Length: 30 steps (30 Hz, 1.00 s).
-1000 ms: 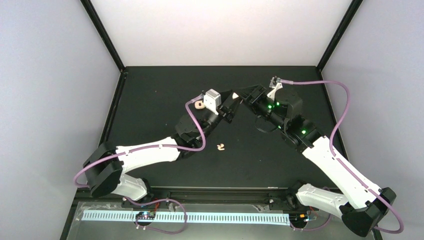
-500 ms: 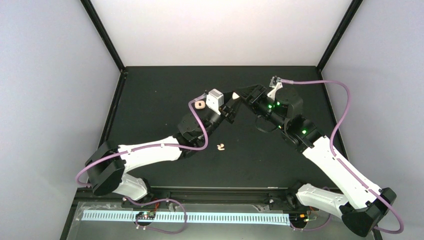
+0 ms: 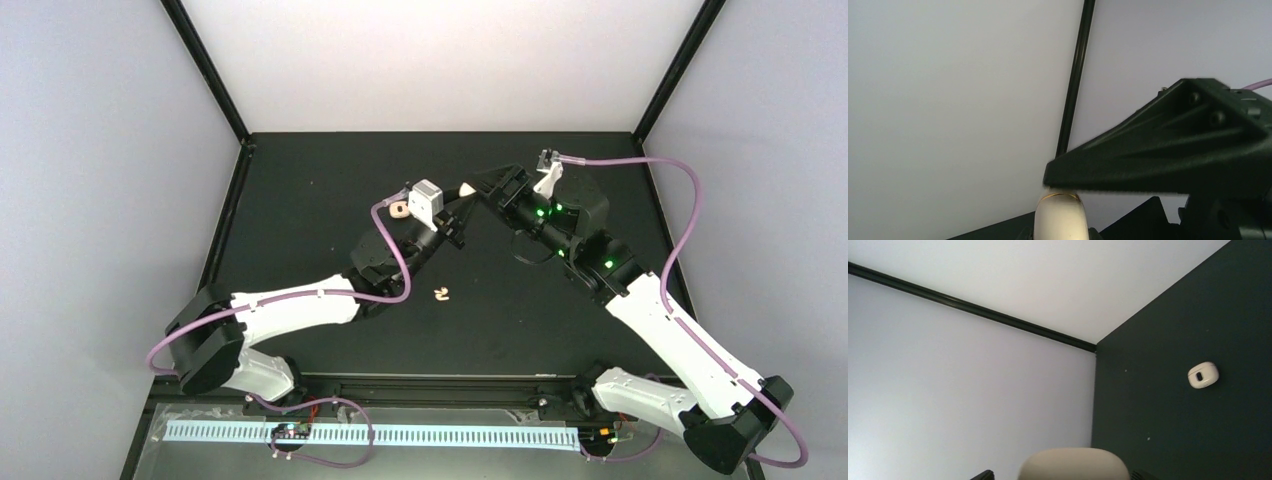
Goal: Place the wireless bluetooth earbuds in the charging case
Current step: Pick up the charging case at the center of the board.
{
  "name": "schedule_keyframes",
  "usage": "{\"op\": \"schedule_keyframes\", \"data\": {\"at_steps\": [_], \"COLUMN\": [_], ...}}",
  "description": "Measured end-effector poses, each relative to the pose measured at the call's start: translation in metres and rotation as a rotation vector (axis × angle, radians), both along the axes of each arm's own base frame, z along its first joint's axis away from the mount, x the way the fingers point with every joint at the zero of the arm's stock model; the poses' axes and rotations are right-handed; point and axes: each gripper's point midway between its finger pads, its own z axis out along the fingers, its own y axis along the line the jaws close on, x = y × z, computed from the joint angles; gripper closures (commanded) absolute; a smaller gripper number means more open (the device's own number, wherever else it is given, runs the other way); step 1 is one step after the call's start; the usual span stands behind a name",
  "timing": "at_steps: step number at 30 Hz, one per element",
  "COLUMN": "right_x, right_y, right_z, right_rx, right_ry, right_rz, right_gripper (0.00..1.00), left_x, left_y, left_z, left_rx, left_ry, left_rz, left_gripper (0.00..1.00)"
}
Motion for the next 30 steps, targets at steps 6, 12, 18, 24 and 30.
{"op": "schedule_keyframes", "data": {"at_steps": [6,12,18,24,30], "right_x": [-0.009,-0.044,-0.106,-0.146,-0.173], "right_y": [0.001,-0.009,-0.018,-0.003,0.018], "right_z": [0.015,0.057,0.095,0.081,0.067], "right_rx": [-0.027,-0.128,-0.282,-0.395,-0.417], "right_ry": [-0.071,-0.303,-0.635,-0.796,-0.865], "right_rz": [0.043,0.135,0.310,0.509,0.651], "right_gripper": [0.11,0.12,0.12,0.13,0.13], "left_x": [-0.007,-0.045,-0.114,-0.159,-0.164], "left_y": [0.013,0.056,0.090,0.086,0.062], "left_z": [-0.003,0.016,0.060,0.054,0.026], "left_rx": [0.001,-0.036,-0.061,-0.040,0.013], "left_ry": [0.000,-0.068,-0.220,-0.239,-0.127], "left_rz": [0.000,-0.088,-0.323,-0.603,-0.786], "left_gripper": [0.98,0.98,0.98,0.99,0.98]}}
